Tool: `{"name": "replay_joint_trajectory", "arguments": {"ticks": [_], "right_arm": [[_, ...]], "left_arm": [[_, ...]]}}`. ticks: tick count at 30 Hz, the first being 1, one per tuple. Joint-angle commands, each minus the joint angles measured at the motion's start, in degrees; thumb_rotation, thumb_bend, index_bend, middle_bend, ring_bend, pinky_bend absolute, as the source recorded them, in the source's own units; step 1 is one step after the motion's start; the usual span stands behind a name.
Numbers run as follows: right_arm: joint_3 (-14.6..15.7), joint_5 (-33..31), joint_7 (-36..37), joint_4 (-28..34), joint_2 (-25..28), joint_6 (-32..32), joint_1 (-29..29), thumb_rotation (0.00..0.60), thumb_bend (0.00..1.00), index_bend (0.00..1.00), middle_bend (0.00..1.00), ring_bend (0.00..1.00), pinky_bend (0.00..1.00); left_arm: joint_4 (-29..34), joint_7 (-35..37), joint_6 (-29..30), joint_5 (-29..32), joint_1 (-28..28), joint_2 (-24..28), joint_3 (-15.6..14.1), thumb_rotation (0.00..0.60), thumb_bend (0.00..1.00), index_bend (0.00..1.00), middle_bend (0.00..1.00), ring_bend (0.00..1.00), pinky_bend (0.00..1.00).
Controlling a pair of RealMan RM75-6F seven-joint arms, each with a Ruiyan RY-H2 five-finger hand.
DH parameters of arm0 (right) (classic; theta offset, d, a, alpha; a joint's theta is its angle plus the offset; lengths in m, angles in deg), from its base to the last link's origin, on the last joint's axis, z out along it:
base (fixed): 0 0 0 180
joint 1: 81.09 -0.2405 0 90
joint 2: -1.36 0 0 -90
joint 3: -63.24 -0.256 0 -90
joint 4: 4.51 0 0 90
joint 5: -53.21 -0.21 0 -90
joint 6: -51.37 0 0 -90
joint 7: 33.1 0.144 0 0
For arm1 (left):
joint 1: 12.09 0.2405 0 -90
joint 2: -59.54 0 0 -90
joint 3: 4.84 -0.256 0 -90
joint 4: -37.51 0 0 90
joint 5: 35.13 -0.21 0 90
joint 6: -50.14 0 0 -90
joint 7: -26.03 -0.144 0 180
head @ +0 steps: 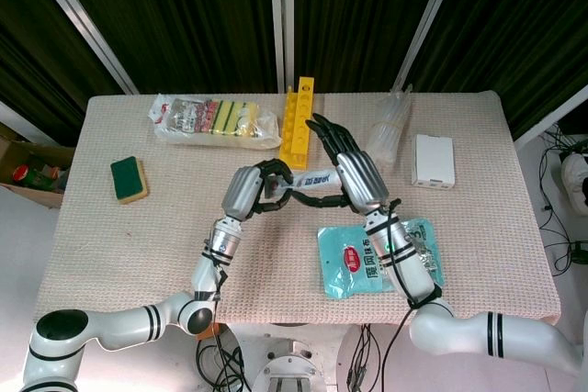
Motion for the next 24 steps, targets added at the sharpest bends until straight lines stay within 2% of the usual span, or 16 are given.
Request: {"name": "replay_joint_trajectory", "arguments": {"ticks": [1,11,24], "right_arm": [[-1.12,-0.61,2.39,-1.25,-1.20,1.82,-2.24,0.235,0.00,0.00,0.00,0.00,0.00],[-0.98,-2.75,4.82,-5.32,-3.82,2.74,-5.97,0.232,0.00,0.00,0.00,0.00,0.00],[0.27,-3.68,7.82,-7.24,-2.70,1.46,-5.45,0.231,0.00,0.00,0.00,0.00,0.00]], "left_arm": [[-0.21,0.07,0.20,0.19,0.08,-0.22,0.23,0.600,0.42,0.85,0.94,0.77,0.82],[0.60,2.45,0.95,0.29,0.49,-0.25,1.23,0.600,0.42,0.85,0.94,0.77,0.82],[2.35,5.51,0.79,0.62,1.49,1.17,1.64,0.600,0.42,0.85,0.94,0.77,0.82]]}}
